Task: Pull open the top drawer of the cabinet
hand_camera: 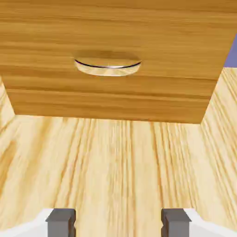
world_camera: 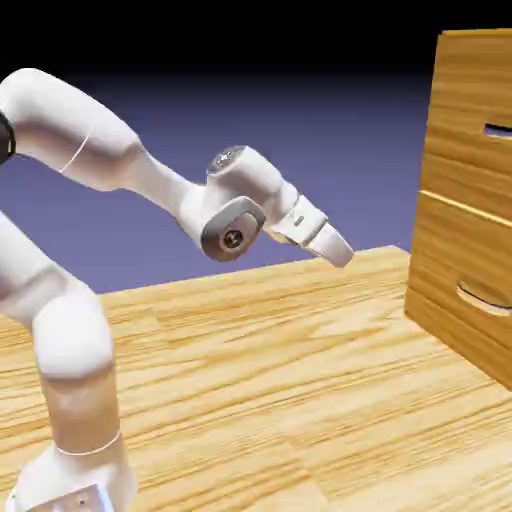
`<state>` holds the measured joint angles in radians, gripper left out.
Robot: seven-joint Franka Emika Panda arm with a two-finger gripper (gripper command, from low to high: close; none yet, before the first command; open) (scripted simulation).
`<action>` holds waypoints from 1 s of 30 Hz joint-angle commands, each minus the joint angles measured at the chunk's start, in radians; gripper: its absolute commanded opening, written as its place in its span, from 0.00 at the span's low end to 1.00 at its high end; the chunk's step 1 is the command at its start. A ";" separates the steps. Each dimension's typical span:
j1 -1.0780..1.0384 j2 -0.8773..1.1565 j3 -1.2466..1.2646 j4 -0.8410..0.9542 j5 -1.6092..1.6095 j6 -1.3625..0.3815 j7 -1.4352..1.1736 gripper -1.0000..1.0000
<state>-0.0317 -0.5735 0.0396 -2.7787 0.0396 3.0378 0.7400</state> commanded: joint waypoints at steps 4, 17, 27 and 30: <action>-0.145 -0.012 0.131 0.104 0.132 0.003 -0.003 0.50; -0.616 -0.049 0.558 0.442 0.559 0.011 -0.014 0.50; -0.979 -0.079 0.887 0.701 0.888 0.017 -0.022 0.50; -1.087 -0.087 0.985 0.779 0.986 0.019 -0.024 0.50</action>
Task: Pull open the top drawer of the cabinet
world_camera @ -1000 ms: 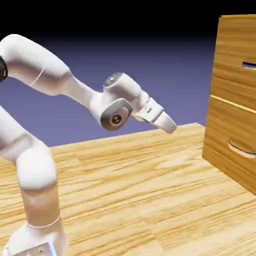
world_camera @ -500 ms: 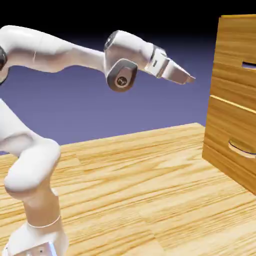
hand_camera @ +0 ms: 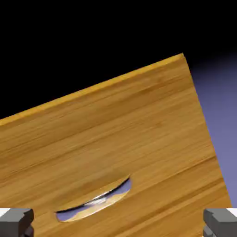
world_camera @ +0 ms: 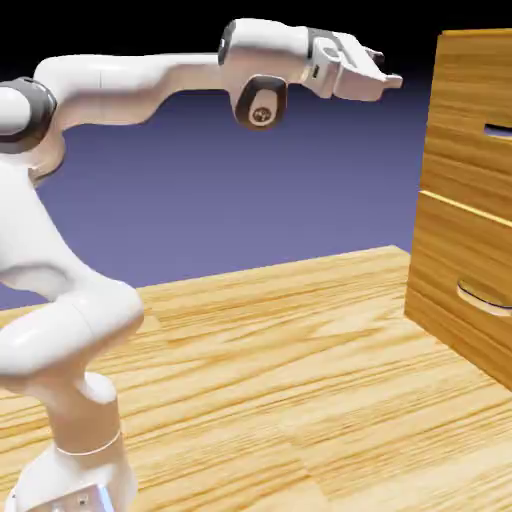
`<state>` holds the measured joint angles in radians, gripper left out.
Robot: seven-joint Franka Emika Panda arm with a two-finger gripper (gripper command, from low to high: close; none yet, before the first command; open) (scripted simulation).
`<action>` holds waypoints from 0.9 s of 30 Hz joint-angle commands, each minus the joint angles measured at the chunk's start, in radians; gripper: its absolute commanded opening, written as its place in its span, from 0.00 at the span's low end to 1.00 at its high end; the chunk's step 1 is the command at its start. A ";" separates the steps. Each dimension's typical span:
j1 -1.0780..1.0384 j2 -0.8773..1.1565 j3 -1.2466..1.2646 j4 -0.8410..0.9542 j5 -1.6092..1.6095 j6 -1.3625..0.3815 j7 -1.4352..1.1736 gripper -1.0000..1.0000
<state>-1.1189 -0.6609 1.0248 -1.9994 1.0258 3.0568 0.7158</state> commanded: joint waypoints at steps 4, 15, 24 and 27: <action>-0.145 -0.012 0.131 0.104 0.132 0.003 -0.003 0.50; -0.544 -0.044 0.493 0.390 0.493 0.010 -0.012 0.50; -0.870 -0.070 0.788 0.623 0.789 0.015 -0.019 0.50; -0.979 -0.079 0.887 0.701 0.888 0.017 -0.022 0.50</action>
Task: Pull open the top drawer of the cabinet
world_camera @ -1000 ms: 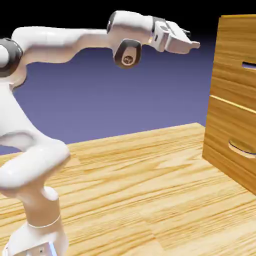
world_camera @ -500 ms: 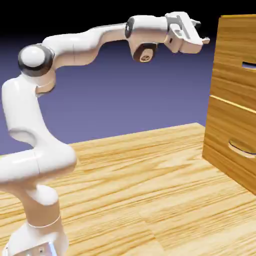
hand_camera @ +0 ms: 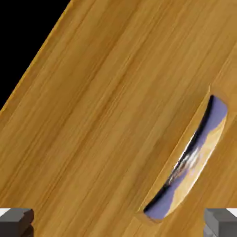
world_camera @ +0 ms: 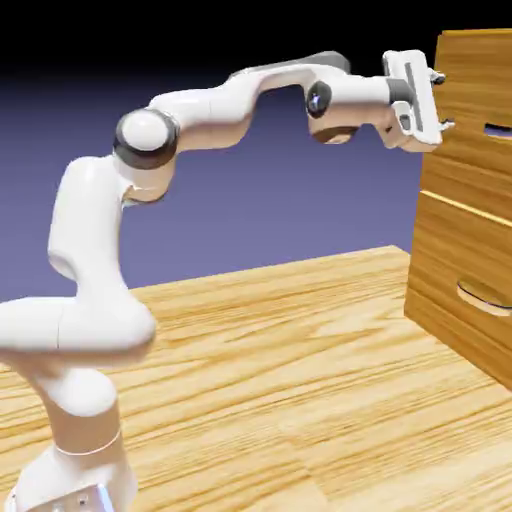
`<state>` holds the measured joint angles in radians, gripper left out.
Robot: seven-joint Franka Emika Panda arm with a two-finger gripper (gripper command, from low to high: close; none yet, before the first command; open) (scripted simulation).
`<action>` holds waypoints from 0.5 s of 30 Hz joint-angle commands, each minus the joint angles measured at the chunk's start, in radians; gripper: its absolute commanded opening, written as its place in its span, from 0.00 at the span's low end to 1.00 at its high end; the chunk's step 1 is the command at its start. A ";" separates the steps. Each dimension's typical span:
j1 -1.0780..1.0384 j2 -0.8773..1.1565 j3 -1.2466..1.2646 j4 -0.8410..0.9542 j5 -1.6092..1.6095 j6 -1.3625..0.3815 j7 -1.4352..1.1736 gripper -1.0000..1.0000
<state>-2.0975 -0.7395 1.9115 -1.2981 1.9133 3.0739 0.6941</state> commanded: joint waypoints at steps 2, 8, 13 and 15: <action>-0.073 -0.006 0.066 0.052 0.066 0.001 -0.002 0.50; -0.290 -0.023 0.263 0.208 0.263 0.005 -0.006 0.50; -0.374 -0.048 0.319 0.280 0.309 0.002 0.035 0.50; -0.390 -0.085 0.294 0.315 0.263 -0.006 0.122 0.50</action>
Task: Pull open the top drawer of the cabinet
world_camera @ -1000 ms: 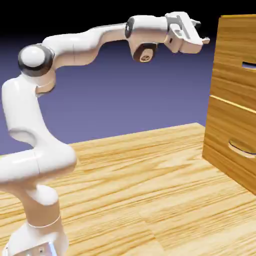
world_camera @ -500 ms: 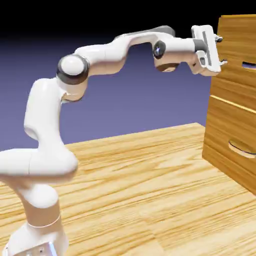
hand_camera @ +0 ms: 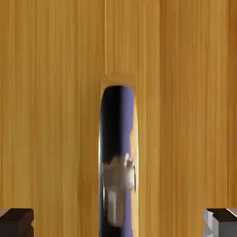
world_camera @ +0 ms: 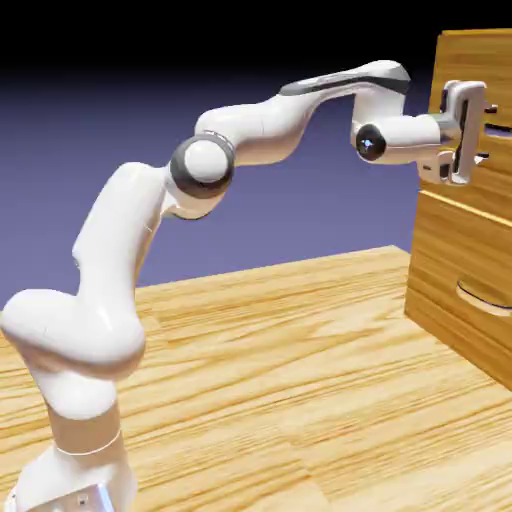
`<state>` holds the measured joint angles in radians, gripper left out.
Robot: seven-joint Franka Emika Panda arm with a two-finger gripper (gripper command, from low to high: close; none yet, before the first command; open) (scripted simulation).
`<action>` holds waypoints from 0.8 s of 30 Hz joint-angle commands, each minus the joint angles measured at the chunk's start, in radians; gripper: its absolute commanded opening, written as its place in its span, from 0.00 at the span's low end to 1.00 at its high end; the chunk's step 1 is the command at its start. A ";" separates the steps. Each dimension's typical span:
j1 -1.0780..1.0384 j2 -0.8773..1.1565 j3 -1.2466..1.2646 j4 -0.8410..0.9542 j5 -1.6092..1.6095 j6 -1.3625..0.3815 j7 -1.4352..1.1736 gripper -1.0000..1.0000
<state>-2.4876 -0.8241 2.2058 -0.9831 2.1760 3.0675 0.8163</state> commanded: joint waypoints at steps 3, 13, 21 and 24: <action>-0.024 -0.055 -0.037 0.053 -0.069 -0.013 0.131 0.50; -0.104 -0.239 -0.162 0.228 -0.301 -0.056 0.565 0.50; -0.056 -0.204 -0.157 0.158 -0.231 -0.056 0.465 0.00; -0.006 -0.155 -0.156 0.083 -0.138 -0.057 0.334 0.00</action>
<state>-2.4932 -0.9793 2.0493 -0.9001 2.0377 3.0110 1.1512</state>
